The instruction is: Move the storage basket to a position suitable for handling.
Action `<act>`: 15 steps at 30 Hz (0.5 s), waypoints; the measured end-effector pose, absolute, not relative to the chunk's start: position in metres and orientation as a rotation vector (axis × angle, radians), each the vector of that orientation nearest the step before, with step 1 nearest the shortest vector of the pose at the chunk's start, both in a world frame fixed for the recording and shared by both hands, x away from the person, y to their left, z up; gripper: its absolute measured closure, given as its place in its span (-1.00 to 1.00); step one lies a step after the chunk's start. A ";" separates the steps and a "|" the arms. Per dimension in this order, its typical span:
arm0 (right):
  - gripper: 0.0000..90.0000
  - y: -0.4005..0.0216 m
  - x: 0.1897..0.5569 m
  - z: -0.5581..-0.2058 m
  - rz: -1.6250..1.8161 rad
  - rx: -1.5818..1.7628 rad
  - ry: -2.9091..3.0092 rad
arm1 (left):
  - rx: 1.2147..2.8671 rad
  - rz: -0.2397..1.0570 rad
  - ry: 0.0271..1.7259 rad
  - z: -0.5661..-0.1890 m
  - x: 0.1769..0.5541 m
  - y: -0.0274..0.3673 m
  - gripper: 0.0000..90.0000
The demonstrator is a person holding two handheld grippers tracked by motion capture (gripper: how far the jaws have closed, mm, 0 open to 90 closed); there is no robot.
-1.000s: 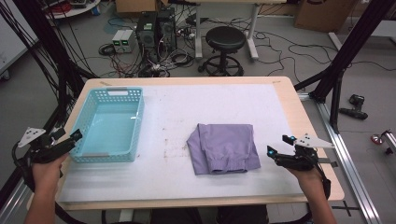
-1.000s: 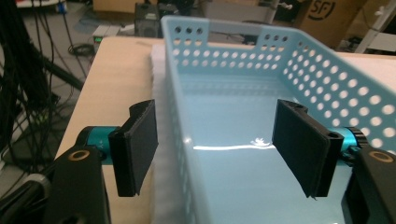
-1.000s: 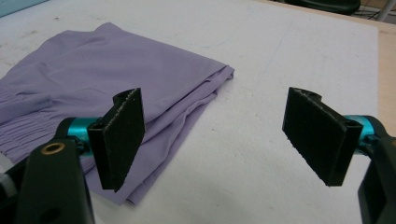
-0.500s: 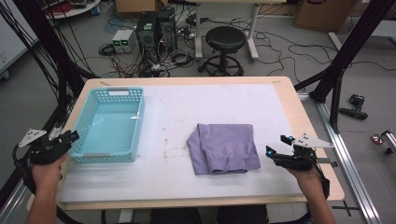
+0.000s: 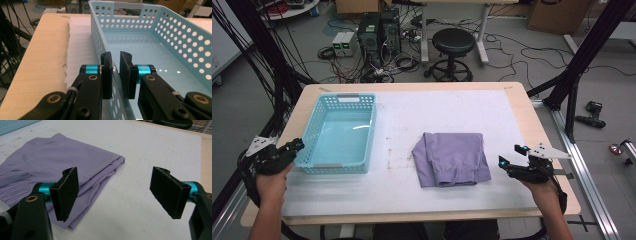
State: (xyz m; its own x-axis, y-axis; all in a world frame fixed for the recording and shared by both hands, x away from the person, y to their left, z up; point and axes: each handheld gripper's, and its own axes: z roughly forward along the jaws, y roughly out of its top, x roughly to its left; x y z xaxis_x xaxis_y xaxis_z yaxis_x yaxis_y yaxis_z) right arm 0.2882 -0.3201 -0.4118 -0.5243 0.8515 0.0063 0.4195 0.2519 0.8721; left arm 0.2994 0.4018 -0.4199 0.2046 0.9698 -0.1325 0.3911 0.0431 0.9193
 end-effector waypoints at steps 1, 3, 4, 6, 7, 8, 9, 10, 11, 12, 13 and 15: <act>-0.48 -0.321 0.288 -0.412 1.209 1.150 2.055 | 1.521 0.754 1.342 -0.420 0.299 0.400 0.78; -0.48 -0.321 0.288 -0.412 1.208 1.150 2.055 | 1.519 0.755 1.340 -0.420 0.299 0.398 0.78; -0.48 -0.320 0.288 -0.412 1.207 1.149 2.056 | 1.515 0.756 1.341 -0.421 0.299 0.396 0.77; -0.48 -0.320 0.288 -0.411 1.207 1.143 2.056 | 1.508 0.754 1.341 -0.421 0.298 0.395 0.77; -0.48 -0.320 0.288 -0.411 1.207 1.144 2.056 | 1.508 0.756 1.339 -0.421 0.297 0.395 0.77; -0.48 -0.320 0.288 -0.411 1.208 1.145 2.055 | 1.508 0.757 1.340 -0.421 0.297 0.394 0.77; -0.48 -0.319 0.288 -0.411 1.210 1.146 2.054 | 1.511 0.756 1.340 -0.421 0.298 0.394 0.77; -0.48 -0.319 0.288 -0.411 1.207 1.143 2.057 | 1.514 0.757 1.339 -0.421 0.298 0.393 0.77; -0.48 -0.319 0.288 -0.411 1.206 1.146 2.058 | 1.515 0.756 1.336 -0.420 0.298 0.392 0.77; -0.48 -0.319 0.288 -0.411 1.206 1.143 2.059 | 1.520 0.755 1.332 -0.420 0.299 0.391 0.77; -0.48 -0.319 0.288 -0.411 1.206 1.143 2.059 | 1.517 0.754 1.329 -0.421 0.300 0.390 0.77; -0.48 -0.319 0.288 -0.411 1.207 1.143 2.058 | 1.519 0.753 1.325 -0.421 0.301 0.388 0.75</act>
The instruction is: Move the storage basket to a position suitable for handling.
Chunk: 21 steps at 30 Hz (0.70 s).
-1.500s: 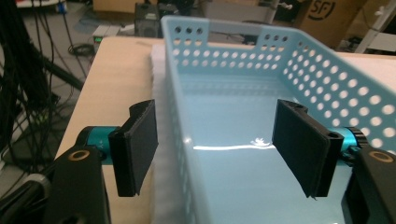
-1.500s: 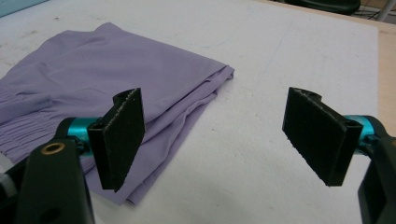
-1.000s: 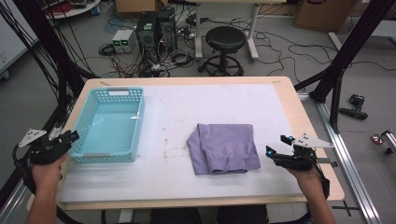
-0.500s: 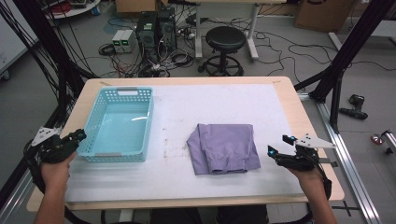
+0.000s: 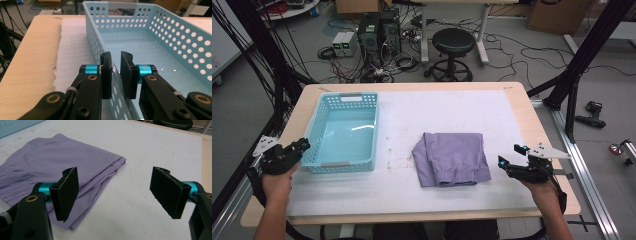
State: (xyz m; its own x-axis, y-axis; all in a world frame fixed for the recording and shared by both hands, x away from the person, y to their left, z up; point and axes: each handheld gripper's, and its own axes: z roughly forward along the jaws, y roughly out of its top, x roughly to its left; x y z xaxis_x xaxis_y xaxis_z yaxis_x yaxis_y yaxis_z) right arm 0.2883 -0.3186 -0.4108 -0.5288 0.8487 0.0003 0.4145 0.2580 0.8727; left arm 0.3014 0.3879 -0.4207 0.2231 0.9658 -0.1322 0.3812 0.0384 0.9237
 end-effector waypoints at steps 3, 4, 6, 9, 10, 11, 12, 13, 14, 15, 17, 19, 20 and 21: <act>-0.48 -0.319 0.288 -0.410 1.211 1.151 2.054 | 1.446 0.748 1.368 -0.419 0.304 0.385 0.12; -0.48 -0.320 0.288 -0.410 1.211 1.147 2.052 | 1.446 0.748 1.368 -0.419 0.304 0.385 0.04; -0.48 -0.320 0.287 -0.409 1.215 1.155 2.044 | 1.369 0.771 1.360 -0.412 0.301 0.380 -0.13; -0.48 -0.321 0.288 -0.409 1.224 1.156 2.037 | 1.326 0.760 1.295 -0.403 0.296 0.368 -0.28; -0.48 -0.321 0.288 -0.409 1.226 1.163 2.035 | 1.328 0.751 1.276 -0.401 0.296 0.365 -0.32; -0.48 -0.321 0.288 -0.409 1.227 1.162 2.037 | 1.330 0.748 1.247 -0.399 0.295 0.360 -0.32; -0.48 -0.321 0.289 -0.410 1.222 1.164 2.039 | 1.328 0.746 1.227 -0.398 0.295 0.356 -0.33; -0.48 -0.321 0.290 -0.410 1.221 1.162 2.042 | 1.320 0.740 1.209 -0.397 0.295 0.352 -0.35; -0.48 -0.320 0.290 -0.410 1.216 1.163 2.045 | 1.320 0.736 1.194 -0.396 0.294 0.348 -0.38; -0.48 -0.320 0.291 -0.410 1.218 1.159 2.043 | 1.319 0.728 1.177 -0.396 0.294 0.343 -0.42; -0.48 -0.319 0.291 -0.408 1.224 1.158 2.040 | 1.320 0.723 1.155 -0.395 0.294 0.336 -0.43; -0.48 -0.318 0.291 -0.408 1.226 1.149 2.043 | 1.336 0.725 1.129 -0.395 0.295 0.329 -0.49; -0.48 -0.318 0.291 -0.408 1.227 1.147 2.045 | 1.341 0.727 1.122 -0.395 0.295 0.325 -0.54; -0.48 -0.318 0.291 -0.408 1.228 1.148 2.045 | 1.347 0.728 1.117 -0.394 0.295 0.321 -0.55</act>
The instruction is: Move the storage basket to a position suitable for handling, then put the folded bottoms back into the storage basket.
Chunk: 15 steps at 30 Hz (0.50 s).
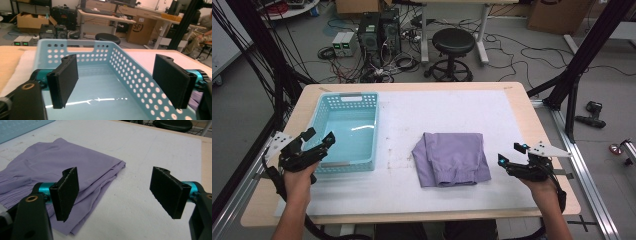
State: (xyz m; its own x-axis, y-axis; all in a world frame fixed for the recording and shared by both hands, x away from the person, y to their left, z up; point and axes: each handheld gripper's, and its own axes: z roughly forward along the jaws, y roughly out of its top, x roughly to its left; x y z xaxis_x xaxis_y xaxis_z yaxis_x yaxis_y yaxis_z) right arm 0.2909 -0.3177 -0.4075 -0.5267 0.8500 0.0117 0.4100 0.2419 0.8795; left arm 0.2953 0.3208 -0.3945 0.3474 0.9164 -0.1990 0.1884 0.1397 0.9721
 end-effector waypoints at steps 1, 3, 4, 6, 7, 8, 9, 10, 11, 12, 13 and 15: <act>-0.48 -0.318 0.291 -0.407 1.231 1.148 2.042 | 1.348 0.727 1.112 -0.394 0.295 0.318 -0.55; -0.48 -0.318 0.290 -0.406 1.234 1.149 2.038 | 1.351 0.718 1.085 -0.391 0.295 0.310 -0.55; -0.48 -0.318 0.290 -0.406 1.234 1.145 2.039 | 1.354 0.714 1.074 -0.390 0.294 0.305 -0.55; -0.48 -0.319 0.290 -0.405 1.237 1.147 2.036 | 1.361 0.700 1.044 -0.387 0.294 0.294 -0.55; -0.48 -0.319 0.290 -0.405 1.239 1.148 2.033 | 1.365 0.687 1.029 -0.386 0.293 0.289 -0.55; -0.48 -0.320 0.291 -0.405 1.240 1.150 2.031 | 1.366 0.682 1.018 -0.386 0.293 0.285 -0.55; -0.48 -0.320 0.291 -0.405 1.241 1.152 2.030 | 1.368 0.682 1.005 -0.386 0.292 0.280 -0.55; -0.48 -0.320 0.291 -0.405 1.243 1.152 2.030 | 1.367 0.673 0.995 -0.387 0.292 0.275 -0.55; -0.48 -0.320 0.291 -0.405 1.244 1.152 2.029 | 1.377 0.679 0.985 -0.387 0.291 0.270 -0.55; -0.48 -0.320 0.292 -0.405 1.243 1.152 2.029 | 1.385 0.685 0.978 -0.388 0.291 0.266 -0.55; -0.48 -0.320 0.292 -0.405 1.244 1.150 2.031 | 1.388 0.681 0.967 -0.388 0.291 0.261 -0.55; -0.48 -0.320 0.292 -0.405 1.246 1.144 2.031 | 1.390 0.686 0.957 -0.389 0.290 0.256 -0.55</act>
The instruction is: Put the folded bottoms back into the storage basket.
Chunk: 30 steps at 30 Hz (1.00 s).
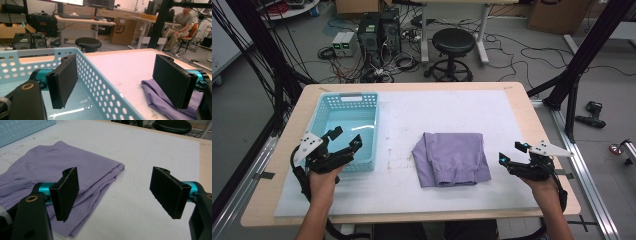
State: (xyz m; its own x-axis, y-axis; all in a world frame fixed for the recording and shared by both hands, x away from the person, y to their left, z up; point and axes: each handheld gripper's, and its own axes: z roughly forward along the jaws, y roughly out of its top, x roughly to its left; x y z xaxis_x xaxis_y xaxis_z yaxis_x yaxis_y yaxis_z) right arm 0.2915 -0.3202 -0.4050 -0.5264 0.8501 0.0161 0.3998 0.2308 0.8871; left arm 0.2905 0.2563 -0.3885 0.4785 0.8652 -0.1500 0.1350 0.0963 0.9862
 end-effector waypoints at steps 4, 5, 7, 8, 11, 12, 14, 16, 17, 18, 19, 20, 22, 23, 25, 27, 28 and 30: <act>-0.48 -0.322 0.292 -0.404 1.255 1.147 2.025 | 1.392 0.689 0.914 -0.386 0.289 0.246 -0.55; -0.48 -0.323 0.292 -0.404 1.255 1.144 2.023 | 1.400 0.694 0.899 -0.385 0.289 0.242 -0.55; -0.48 -0.325 0.291 -0.404 1.257 1.149 2.023 | 1.412 0.695 0.875 -0.384 0.288 0.237 -0.55; -0.48 -0.325 0.291 -0.404 1.256 1.148 2.023 | 1.425 0.706 0.858 -0.383 0.287 0.233 -0.55; -0.48 -0.326 0.290 -0.404 1.262 1.150 2.020 | 1.460 0.717 0.826 -0.384 0.285 0.223 -0.54; -0.48 -0.326 0.290 -0.404 1.263 1.148 2.021 | 1.466 0.715 0.821 -0.384 0.285 0.221 -0.54; -0.48 -0.325 0.290 -0.404 1.266 1.148 2.021 | 1.471 0.689 0.820 -0.384 0.284 0.212 -0.54; -0.48 -0.325 0.290 -0.404 1.270 1.146 2.025 | 1.476 0.670 0.821 -0.384 0.283 0.203 -0.55; -0.48 -0.325 0.290 -0.404 1.268 1.143 2.027 | 1.476 0.665 0.819 -0.385 0.283 0.200 -0.55; -0.48 -0.324 0.290 -0.405 1.268 1.142 2.028 | 1.473 0.652 0.820 -0.385 0.283 0.195 -0.55; -0.48 -0.324 0.291 -0.405 1.271 1.140 2.030 | 1.480 0.643 0.820 -0.386 0.283 0.190 -0.55; -0.48 -0.324 0.290 -0.405 1.268 1.141 2.033 | 1.474 0.616 0.815 -0.388 0.284 0.184 -0.55; -0.48 -0.324 0.290 -0.405 1.272 1.141 2.033 | 1.468 0.603 0.825 -0.392 0.284 0.176 -0.55; -0.48 -0.324 0.290 -0.404 1.271 1.137 2.032 | 1.464 0.594 0.826 -0.394 0.285 0.171 -0.55; -0.48 -0.324 0.290 -0.404 1.277 1.140 2.028 | 1.461 0.571 0.838 -0.400 0.286 0.162 -0.55; -0.48 -0.325 0.290 -0.404 1.282 1.139 2.025 | 1.467 0.551 0.841 -0.404 0.287 0.151 -0.55; -0.48 -0.325 0.290 -0.404 1.281 1.139 2.025 | 1.467 0.551 0.841 -0.404 0.287 0.151 -0.55; -0.48 -0.325 0.289 -0.404 1.281 1.138 2.027 | 1.499 0.543 0.824 -0.411 0.289 0.133 -0.55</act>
State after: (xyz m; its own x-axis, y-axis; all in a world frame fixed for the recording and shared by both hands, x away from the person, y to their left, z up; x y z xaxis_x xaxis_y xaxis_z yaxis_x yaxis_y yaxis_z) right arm 0.2895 -0.3247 -0.4037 -0.5371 0.8429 0.0318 0.3906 0.2151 0.8951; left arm 0.2890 0.1334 -0.4111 0.6304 0.7637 -0.1391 0.1739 0.0357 0.9841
